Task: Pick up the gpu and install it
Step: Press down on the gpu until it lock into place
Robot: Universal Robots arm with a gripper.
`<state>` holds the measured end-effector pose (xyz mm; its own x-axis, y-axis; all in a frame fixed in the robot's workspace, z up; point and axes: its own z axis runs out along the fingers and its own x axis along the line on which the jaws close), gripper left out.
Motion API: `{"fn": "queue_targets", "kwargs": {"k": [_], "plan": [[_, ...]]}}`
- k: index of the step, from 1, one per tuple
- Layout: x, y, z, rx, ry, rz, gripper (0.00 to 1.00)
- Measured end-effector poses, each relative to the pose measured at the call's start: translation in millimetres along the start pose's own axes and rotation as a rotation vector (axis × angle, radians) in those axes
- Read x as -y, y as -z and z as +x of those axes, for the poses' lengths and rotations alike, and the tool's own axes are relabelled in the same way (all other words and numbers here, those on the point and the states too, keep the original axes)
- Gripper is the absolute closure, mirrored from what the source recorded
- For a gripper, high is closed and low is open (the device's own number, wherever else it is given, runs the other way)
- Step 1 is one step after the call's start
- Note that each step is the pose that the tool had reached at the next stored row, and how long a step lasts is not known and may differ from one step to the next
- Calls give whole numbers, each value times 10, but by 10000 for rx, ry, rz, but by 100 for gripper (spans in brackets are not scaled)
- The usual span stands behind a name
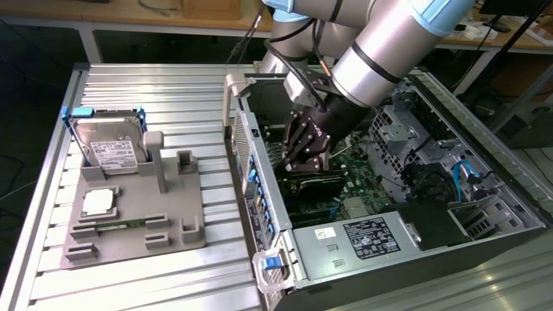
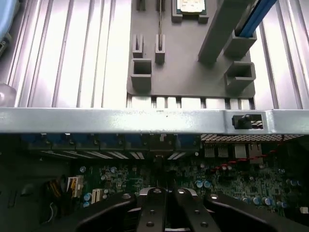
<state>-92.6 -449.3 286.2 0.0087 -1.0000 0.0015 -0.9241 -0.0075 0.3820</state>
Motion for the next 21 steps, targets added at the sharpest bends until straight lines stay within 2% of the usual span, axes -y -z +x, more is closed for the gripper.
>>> {"fn": "queue_targets", "kwargs": {"k": [2,3,4,9,15,21], "plan": [[5,2,0,2,2,-359,89],[8,1,0,5,5,-602,89],[7,1,0,3,2,-664,89],[-15,-17,0,5,5,-673,89],[-18,-38,-1,7,4,-746,89],[15,-110,0,2,5,-804,89]]}}
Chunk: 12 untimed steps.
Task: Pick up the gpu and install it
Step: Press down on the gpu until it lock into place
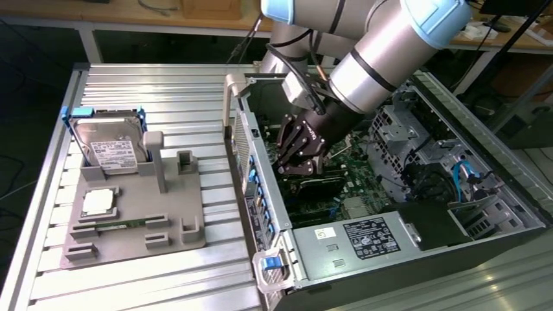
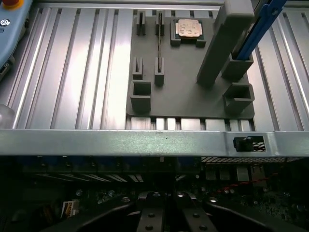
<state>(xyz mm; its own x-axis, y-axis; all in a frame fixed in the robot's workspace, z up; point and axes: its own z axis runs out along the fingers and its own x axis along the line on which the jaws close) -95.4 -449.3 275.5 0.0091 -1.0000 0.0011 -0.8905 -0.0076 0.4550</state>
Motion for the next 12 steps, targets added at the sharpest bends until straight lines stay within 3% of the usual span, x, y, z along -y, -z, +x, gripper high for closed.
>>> {"fn": "queue_targets", "kwargs": {"k": [3,7,9,10,11,12], "plan": [[52,14,-1,13,-1,-115,89],[145,63,1,6,1,-339,89],[162,72,1,6,2,-635,89],[167,74,1,10,4,-858,89],[172,77,1,13,5,-1023,89],[181,82,1,12,4,-1250,89]]}}
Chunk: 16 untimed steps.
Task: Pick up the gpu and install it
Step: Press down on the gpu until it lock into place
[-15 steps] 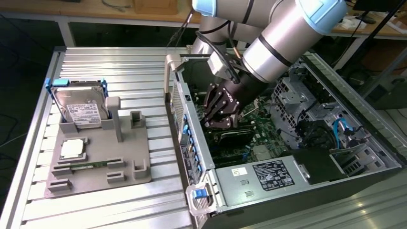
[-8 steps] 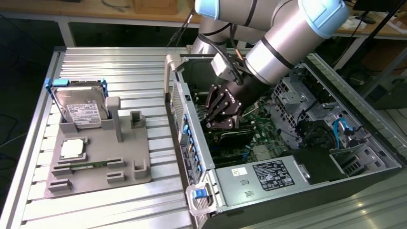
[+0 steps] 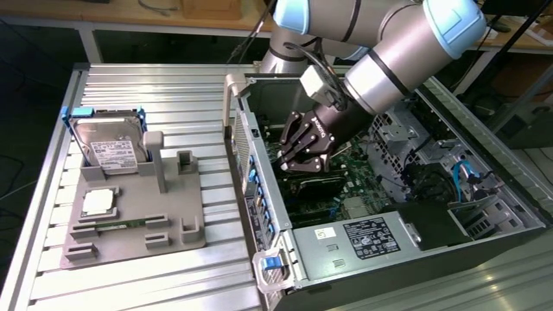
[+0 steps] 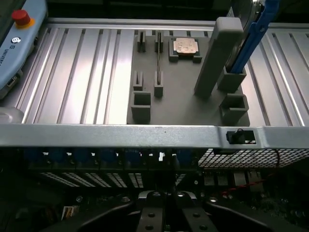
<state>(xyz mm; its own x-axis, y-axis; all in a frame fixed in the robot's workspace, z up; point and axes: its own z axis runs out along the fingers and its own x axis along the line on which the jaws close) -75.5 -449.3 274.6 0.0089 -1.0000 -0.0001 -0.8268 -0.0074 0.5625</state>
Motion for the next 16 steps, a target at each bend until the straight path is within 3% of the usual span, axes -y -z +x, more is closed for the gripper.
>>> {"fn": "queue_targets", "kwargs": {"k": [2,3,11,16], "plan": [[9,6,0,2,3,-312,89],[10,6,0,4,3,-410,89],[39,-36,1,-6,-1,-685,89],[76,-52,0,11,4,-718,89]]}}
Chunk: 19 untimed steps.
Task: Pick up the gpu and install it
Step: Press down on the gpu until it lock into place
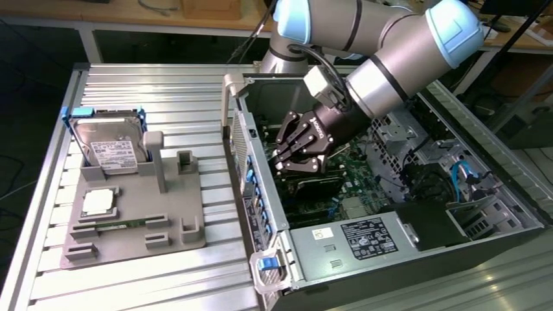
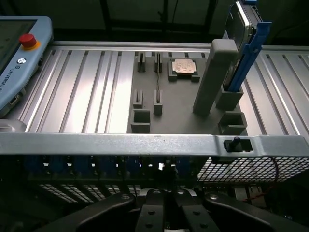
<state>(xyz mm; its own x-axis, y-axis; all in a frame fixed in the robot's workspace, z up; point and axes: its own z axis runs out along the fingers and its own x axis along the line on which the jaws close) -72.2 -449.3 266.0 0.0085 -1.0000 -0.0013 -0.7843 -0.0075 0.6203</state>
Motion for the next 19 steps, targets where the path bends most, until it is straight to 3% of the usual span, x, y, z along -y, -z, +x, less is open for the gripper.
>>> {"fn": "queue_targets", "kwargs": {"k": [10,19], "plan": [[25,49,-3,-76,-56,-98,89],[29,42,-4,-106,-73,-103,89]]}}
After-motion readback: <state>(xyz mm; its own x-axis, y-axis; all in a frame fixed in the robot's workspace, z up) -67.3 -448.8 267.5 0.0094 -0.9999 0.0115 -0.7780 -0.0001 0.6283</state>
